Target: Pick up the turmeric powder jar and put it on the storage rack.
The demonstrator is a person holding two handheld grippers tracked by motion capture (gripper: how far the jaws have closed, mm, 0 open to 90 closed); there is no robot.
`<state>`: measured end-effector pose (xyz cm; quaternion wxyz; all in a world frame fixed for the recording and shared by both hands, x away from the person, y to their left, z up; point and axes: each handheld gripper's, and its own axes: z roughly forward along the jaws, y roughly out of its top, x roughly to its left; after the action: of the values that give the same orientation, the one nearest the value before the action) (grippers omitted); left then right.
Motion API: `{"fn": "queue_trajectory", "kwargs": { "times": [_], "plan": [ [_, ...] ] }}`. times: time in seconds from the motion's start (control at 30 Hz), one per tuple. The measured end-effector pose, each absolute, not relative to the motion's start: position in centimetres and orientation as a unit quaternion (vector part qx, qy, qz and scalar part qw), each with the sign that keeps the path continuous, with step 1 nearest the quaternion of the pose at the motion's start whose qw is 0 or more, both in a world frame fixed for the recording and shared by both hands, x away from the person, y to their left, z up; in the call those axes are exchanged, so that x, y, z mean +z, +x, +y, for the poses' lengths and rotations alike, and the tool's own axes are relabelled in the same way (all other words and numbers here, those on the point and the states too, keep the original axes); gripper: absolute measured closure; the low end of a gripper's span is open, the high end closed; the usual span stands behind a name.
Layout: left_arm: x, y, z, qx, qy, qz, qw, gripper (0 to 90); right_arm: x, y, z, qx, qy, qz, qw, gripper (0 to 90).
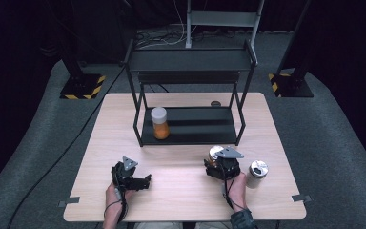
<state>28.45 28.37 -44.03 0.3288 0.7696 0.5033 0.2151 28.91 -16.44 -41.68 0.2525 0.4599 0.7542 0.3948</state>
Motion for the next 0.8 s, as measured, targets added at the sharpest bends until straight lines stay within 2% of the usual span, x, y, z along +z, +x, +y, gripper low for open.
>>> {"fn": "queue_trajectory", "kwargs": {
  "times": [0.8],
  "plan": [
    [-44.0,28.5,28.4,0.213,0.771,0.501,0.33,0.5,-39.4,30.2,-15.6,0.395,0.442,0.764,0.255,30.1]
  ]
}}
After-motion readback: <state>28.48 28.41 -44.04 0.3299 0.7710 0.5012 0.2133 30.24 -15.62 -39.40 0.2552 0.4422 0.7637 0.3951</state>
